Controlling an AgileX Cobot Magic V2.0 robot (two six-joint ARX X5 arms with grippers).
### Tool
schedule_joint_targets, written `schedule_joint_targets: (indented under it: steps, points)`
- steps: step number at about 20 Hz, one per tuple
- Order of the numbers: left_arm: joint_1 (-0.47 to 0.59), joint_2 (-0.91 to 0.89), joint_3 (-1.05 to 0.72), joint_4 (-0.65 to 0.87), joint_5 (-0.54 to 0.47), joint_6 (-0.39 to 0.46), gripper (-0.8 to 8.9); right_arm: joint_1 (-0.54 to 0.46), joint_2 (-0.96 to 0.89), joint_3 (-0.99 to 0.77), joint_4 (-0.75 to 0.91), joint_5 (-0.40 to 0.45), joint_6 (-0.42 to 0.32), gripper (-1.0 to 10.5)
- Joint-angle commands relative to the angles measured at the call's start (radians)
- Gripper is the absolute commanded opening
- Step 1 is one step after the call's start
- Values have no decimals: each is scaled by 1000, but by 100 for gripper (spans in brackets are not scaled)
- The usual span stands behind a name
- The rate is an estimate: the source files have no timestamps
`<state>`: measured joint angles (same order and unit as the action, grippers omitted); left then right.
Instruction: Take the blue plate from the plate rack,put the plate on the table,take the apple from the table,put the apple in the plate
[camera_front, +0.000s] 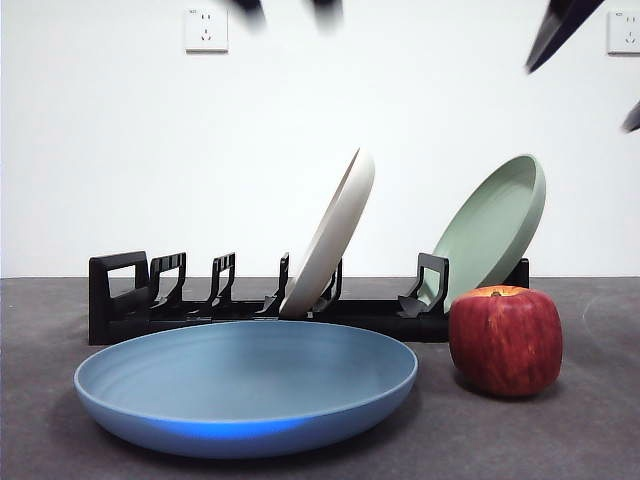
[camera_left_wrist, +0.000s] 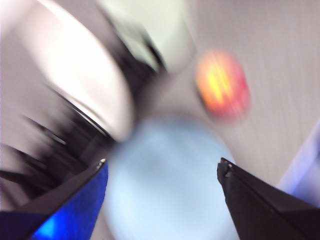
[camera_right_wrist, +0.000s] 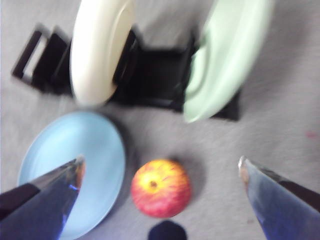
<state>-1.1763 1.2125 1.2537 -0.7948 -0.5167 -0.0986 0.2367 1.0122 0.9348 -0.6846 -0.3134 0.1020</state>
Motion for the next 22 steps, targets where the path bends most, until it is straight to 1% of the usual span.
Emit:
schedule_joint_targets:
  steps: [1, 2, 4, 6, 8, 11, 13, 17, 18, 19, 21, 22]
  points:
    - [17, -111, 55, 1, -66, -6, 369, 58, 66, 10, 2, 10, -18, 614]
    - [26, -158, 85, -2, -89, -5, 369, 92, 108, 18, -2, 37, -18, 614]
    - [40, -229, 134, -15, -111, -5, 369, 159, 185, 34, -8, 119, -18, 614]
    - [45, -285, 166, -29, -126, -5, 369, 209, 256, 38, -10, 177, -16, 605]
    - [45, -327, 175, -38, -164, -5, 369, 246, 324, 38, -12, 194, -13, 599]
    - [45, -378, 175, -60, -236, -5, 369, 280, 420, 38, -12, 266, -6, 598]
    - [45, -394, 175, -69, -271, -5, 369, 284, 480, 38, -1, 262, -6, 598]
    - [45, -398, 175, -85, -273, -5, 369, 283, 586, 38, 20, 261, -5, 590]
    - [45, -398, 175, -92, -272, -5, 369, 283, 605, 38, 23, 261, -1, 521]
    - [45, -398, 175, -98, -272, -6, 369, 283, 615, 38, 23, 261, 3, 370]
    - [45, -398, 175, -101, -273, -6, 369, 284, 613, 39, 31, 261, 5, -10]
    - [45, -398, 175, -101, -274, -6, 369, 285, 602, 39, 31, 261, 5, -4]
